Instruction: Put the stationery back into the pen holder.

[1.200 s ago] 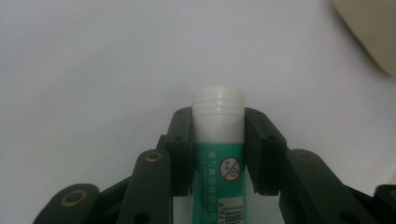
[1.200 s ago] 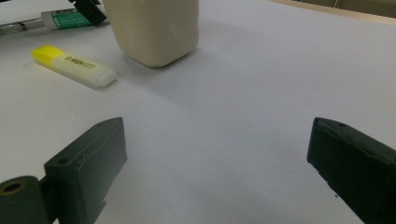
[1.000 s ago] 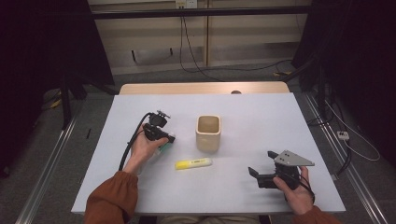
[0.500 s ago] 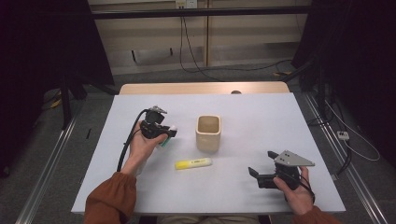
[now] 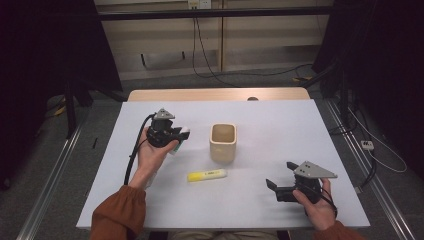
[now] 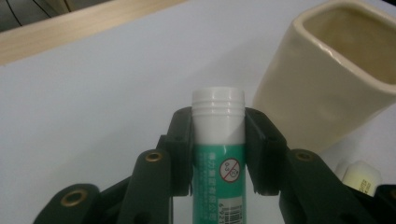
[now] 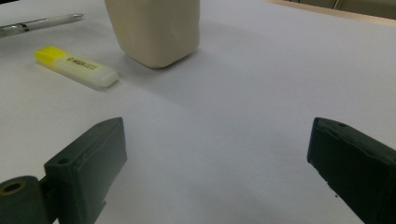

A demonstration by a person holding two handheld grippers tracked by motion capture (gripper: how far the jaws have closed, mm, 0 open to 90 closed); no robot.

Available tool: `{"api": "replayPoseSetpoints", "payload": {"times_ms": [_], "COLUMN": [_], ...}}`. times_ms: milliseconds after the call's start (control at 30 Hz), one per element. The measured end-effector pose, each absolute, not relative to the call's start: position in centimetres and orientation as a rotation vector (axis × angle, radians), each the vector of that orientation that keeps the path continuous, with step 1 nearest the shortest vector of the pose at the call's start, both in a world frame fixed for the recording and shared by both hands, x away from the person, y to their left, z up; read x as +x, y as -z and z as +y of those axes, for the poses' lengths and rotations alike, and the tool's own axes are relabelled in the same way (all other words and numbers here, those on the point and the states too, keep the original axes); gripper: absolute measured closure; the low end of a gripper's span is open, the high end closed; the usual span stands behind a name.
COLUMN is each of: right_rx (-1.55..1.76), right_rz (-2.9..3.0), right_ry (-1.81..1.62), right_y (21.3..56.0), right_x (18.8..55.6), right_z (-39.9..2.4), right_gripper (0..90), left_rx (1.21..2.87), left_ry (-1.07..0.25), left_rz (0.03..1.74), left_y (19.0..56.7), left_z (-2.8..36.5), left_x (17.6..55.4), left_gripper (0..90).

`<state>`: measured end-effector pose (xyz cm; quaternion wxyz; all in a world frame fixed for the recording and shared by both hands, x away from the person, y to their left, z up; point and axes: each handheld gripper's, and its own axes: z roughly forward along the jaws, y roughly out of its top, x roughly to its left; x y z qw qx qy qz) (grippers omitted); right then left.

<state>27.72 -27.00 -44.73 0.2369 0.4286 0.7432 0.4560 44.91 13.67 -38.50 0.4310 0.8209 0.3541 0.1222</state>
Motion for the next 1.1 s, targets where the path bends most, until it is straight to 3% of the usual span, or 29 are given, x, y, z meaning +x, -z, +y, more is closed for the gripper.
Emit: {"api": "replayPoseSetpoints", "payload": {"times_ms": [1100], "right_rx": [1.176], "right_rz": [2.03], "right_ry": [-1.259], "right_y": [44.7], "right_x": [27.7], "right_z": [-27.0], "right_gripper": [4.6], "left_rx": [1.849], "left_ry": [-0.338], "left_rz": [0.727], "left_y": [34.8], "left_z": [12.8], "left_x": [42.9], "left_gripper": [65.7]}}
